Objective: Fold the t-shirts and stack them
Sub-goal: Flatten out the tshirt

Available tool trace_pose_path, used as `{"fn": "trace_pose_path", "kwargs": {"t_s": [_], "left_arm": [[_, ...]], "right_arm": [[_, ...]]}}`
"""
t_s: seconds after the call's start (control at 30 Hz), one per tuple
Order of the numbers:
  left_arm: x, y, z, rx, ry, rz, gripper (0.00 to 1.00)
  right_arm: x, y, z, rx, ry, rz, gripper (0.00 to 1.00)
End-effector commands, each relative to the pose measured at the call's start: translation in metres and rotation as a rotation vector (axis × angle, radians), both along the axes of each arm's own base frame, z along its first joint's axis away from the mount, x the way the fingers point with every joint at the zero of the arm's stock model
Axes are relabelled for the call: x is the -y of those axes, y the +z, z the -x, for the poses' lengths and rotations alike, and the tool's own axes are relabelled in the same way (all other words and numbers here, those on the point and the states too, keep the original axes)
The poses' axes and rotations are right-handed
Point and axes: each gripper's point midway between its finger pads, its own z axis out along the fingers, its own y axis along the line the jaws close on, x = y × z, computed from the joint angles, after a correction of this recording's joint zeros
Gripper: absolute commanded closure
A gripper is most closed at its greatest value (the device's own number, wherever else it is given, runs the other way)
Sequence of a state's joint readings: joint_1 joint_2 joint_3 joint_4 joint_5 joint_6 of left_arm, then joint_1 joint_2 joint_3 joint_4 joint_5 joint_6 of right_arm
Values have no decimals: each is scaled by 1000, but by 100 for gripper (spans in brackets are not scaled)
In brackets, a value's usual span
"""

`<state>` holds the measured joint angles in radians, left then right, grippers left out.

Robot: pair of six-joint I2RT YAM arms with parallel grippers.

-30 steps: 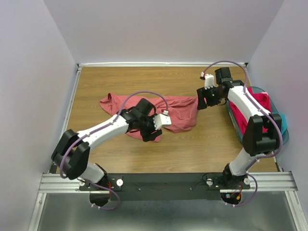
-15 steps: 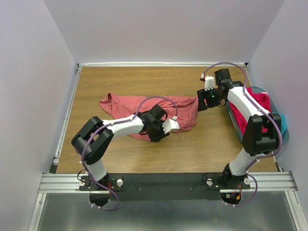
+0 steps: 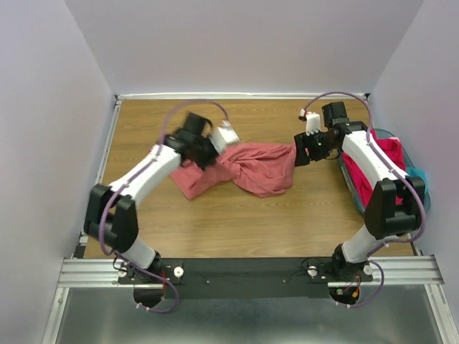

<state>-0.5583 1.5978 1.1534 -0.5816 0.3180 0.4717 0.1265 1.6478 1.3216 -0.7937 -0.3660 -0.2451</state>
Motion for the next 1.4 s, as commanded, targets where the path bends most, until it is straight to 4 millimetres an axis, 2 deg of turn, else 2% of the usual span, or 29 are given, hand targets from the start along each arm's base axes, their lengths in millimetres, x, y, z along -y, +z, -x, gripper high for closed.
{"fn": "trace_pose_path", "kwargs": {"t_s": [0.0, 0.03, 0.07, 0.13, 0.17, 0.23, 0.27, 0.3, 0.4, 0.5, 0.6, 0.77, 0.8, 0.87, 0.9, 0.93, 1.0, 1.03, 1.07, 1.13, 1.17, 1.2, 1.27, 1.3, 1.37], "left_arm": [[-45, 105, -48, 187, 111, 163, 100], [-73, 120, -68, 228, 193, 172, 100], [-86, 126, -77, 251, 229, 175, 100], [-117, 124, -94, 264, 329, 169, 100], [-147, 118, -111, 276, 426, 143, 100], [-175, 109, -121, 248, 526, 152, 100], [-192, 97, -129, 229, 578, 146, 100], [-216, 93, -134, 224, 649, 138, 100], [-262, 79, -146, 226, 800, 108, 100], [-285, 66, -151, 216, 853, 77, 100], [-283, 59, -150, 200, 827, 79, 100], [-272, 56, -142, 172, 776, 106, 100], [-270, 54, -140, 169, 766, 108, 100], [-270, 54, -138, 170, 757, 103, 100], [-270, 54, -137, 173, 750, 100, 100], [-270, 53, -136, 172, 749, 97, 100], [-268, 54, -134, 172, 741, 100, 100], [-268, 54, -133, 170, 739, 98, 100], [-268, 54, -133, 169, 736, 100, 100], [-268, 53, -133, 166, 735, 101, 100], [-267, 54, -133, 168, 733, 101, 100], [-267, 54, -133, 164, 732, 102, 100], [-266, 53, -132, 160, 732, 100, 100], [-267, 53, -131, 160, 731, 98, 100], [-267, 51, -129, 154, 729, 91, 100]], "right_arm": [[-17, 11, 26, -10, 87, -42, 32], [-24, 10, 30, -15, 112, -41, 34], [-27, 8, 35, -25, 125, -44, 35], [-37, 0, 44, -47, 164, -37, 37], [-40, -4, 46, -55, 177, -29, 37], [-51, -11, 54, -80, 212, -23, 38], [-55, -12, 55, -82, 223, -24, 38], [-58, -13, 56, -84, 232, -24, 38], [-67, -21, 60, -103, 260, -13, 37], [-65, -35, 53, -105, 237, 21, 32], [-60, -47, 33, -82, 164, 68, 32], [-58, -45, -7, -17, 69, 98, 32], [-50, -37, -28, 11, 15, 93, 32], [-40, -32, -53, 21, -44, 59, 32], [-22, -25, -72, 29, -122, 32, 32], [-19, -20, -96, 48, -150, 9, 32], [-13, -16, -117, 70, -173, -6, 34], [-12, -30, -125, 53, -179, 6, 35], [-13, -20, -140, 89, -182, 3, 36], [-14, -28, -160, 95, -203, -1, 38], [-14, -28, -160, 94, -209, 1, 39], [-15, -37, -172, 90, -223, 4, 40], [-14, -45, -181, 88, -241, 12, 41], [-15, -57, -185, 74, -244, 16, 41], [-16, -57, -197, 88, -256, 9, 41]]}}
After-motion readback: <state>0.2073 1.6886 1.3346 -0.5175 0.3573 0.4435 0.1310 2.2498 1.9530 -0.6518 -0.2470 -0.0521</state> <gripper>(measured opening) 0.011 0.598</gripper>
